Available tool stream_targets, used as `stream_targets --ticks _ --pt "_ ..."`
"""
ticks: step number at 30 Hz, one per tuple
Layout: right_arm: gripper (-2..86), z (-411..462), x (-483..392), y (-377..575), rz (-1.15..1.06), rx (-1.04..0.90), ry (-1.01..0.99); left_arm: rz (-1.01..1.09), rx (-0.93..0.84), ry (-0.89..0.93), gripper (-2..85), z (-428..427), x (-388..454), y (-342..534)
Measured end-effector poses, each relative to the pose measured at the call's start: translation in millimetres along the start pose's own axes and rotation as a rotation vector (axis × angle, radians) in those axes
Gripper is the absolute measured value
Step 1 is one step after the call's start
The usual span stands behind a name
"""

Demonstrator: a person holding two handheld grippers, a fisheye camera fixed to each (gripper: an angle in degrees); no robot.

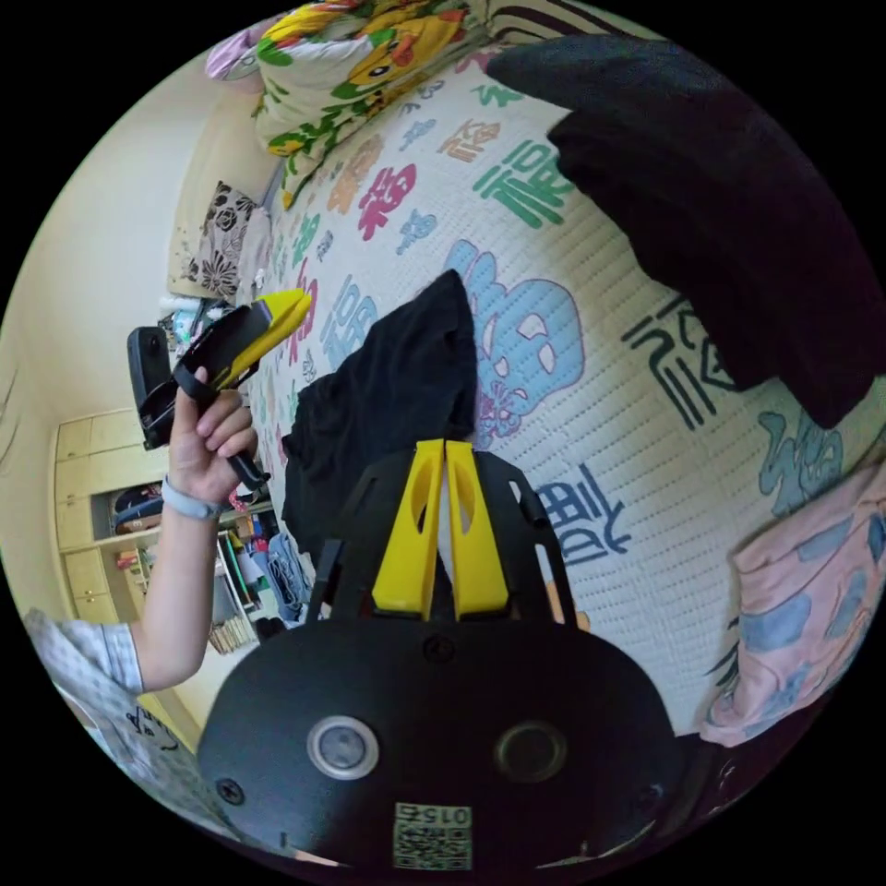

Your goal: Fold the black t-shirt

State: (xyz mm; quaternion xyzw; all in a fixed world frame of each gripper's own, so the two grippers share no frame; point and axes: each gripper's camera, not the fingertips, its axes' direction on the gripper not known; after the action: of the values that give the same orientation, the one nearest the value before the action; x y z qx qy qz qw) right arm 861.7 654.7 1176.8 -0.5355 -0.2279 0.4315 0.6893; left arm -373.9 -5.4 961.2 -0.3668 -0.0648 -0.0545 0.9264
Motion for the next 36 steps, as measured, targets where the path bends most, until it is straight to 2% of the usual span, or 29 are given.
stream_targets --ticks 4,8,15,19,22,25,28,32,36 --pt "-0.4 1.0 5.6 -4.0 0.015 -0.011 -0.036 0.112 -0.181 -0.126 5.1 66.7 29.6 -44.6" --pt "-0.4 -0.4 4.5 -10.0 0.019 -0.008 -0.077 0.19 -0.358 -0.284 0.2 118.0 46.2 -60.1" --pt "-0.4 0.2 -7.2 -18.1 -0.002 -0.007 -0.132 0.153 -0.177 -0.271 0.1 89.8 39.5 -59.8" --pt "-0.5 1.6 -14.8 -20.1 0.004 -0.006 -0.149 0.181 -0.283 -0.312 3.1 100.1 34.4 -62.1" --pt "-0.5 2.2 -24.4 -21.2 0.006 -0.009 -0.144 0.196 -0.348 -0.329 0.4 116.8 28.2 -56.2" --pt "-0.5 -0.1 -38.6 -20.7 -0.007 0.001 -0.159 0.171 -0.278 -0.319 -0.5 102.2 22.8 -49.4" --pt "-0.5 -6.7 -65.3 -16.5 -0.062 0.015 -0.204 0.11 -0.12 -0.251 -0.7 56.6 11.4 -32.9" --pt "-0.5 -8.0 -125.1 -4.2 -0.265 -0.025 -0.192 -0.03 0.119 -0.171 -0.7 -32.8 -26.9 22.5" --pt "-0.5 21.7 -181.9 12.9 -0.445 -0.146 -0.13 -0.252 0.196 -0.185 -0.7 -97.5 -83.6 107.8"
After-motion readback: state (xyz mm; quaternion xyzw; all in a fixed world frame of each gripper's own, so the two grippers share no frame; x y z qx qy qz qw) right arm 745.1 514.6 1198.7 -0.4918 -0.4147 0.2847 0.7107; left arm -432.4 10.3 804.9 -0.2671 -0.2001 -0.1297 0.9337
